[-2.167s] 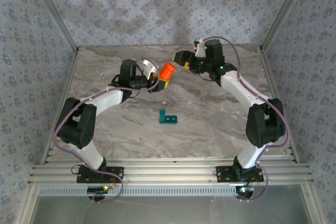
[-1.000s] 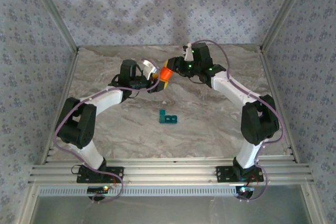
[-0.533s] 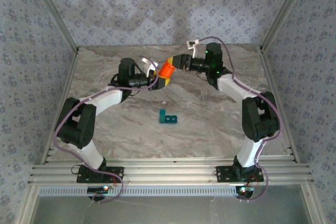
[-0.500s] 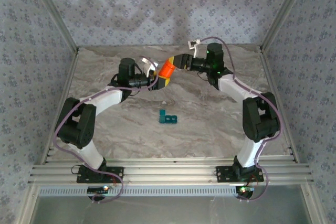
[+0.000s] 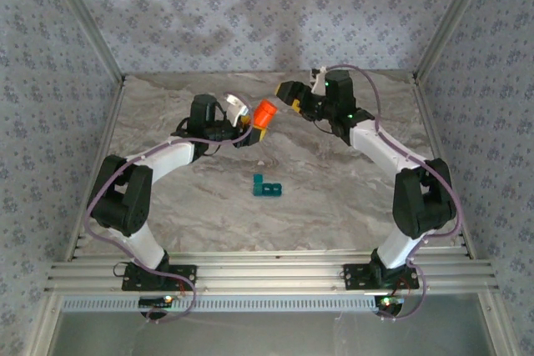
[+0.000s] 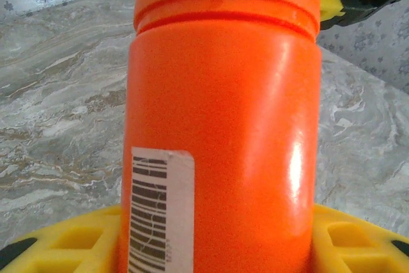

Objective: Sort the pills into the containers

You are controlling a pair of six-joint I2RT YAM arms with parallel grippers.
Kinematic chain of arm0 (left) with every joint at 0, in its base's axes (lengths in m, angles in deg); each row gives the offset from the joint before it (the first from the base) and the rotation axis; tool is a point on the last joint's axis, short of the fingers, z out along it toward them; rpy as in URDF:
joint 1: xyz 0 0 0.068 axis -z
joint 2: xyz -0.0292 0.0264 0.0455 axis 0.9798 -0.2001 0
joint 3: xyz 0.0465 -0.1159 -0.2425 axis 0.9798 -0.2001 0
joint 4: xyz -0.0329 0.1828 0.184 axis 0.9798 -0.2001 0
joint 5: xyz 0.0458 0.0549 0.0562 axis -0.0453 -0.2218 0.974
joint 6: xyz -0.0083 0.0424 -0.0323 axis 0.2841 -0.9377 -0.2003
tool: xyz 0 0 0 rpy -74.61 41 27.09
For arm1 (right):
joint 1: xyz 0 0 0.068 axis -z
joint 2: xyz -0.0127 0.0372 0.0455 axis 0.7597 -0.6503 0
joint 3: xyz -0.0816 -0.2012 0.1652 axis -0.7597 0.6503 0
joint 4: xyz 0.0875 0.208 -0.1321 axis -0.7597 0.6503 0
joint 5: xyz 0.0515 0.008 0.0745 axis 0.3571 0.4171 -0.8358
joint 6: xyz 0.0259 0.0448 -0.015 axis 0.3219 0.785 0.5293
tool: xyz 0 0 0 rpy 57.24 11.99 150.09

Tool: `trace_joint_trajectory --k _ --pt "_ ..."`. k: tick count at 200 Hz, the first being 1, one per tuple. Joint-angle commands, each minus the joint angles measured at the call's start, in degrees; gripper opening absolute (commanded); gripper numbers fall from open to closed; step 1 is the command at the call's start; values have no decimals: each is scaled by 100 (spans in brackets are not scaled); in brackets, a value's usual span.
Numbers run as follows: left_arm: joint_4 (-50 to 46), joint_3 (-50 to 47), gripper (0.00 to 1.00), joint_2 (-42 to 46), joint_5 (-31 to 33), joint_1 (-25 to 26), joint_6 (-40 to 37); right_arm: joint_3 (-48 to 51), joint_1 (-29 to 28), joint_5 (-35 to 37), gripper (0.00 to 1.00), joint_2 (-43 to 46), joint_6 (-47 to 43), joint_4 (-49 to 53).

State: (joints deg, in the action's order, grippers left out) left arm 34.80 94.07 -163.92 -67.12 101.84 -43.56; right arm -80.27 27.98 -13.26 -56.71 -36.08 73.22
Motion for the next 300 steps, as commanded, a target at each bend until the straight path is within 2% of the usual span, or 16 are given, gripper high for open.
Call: trace_joint_trajectory --k 1,85,110,134,177,212,224,237,256,264,284,300 --pt "-143 245 0 211 31 66 -280 -363 -87 246 84 -98 104 383" --pt "-142 313 0 148 6 121 -293 -700 -376 242 83 -518 97 650" --pt "-144 320 0 149 -5 123 -281 -701 -443 154 80 -588 133 569" --pt "-138 311 0 165 6 123 -287 -682 -485 112 72 -597 123 543" --pt "-112 304 0 169 -3 123 -261 -675 -500 -83 47 -659 40 459" --pt "75 315 0 152 -259 50 -22 -581 -314 -781 37 -771 -539 -264" --pt "326 264 0 156 -515 -32 230 -452 -196 -1177 37 -775 -1112 -699" --pt "688 215 0 135 -904 -128 594 -117 -62 -1732 38 -718 -1603 -1628" --pt "817 216 0 152 -1144 -159 774 -214 31 -1827 40 -690 -2237 -1177" --pt "780 239 0 156 -1158 -158 759 -300 58 -1937 46 -705 -2246 -1091" --pt "702 258 0 156 -1045 -158 710 -227 129 -1897 69 -564 -1876 -1282" --pt "598 254 0 156 -863 -158 614 -113 196 -1596 77 -378 -1512 -1312"
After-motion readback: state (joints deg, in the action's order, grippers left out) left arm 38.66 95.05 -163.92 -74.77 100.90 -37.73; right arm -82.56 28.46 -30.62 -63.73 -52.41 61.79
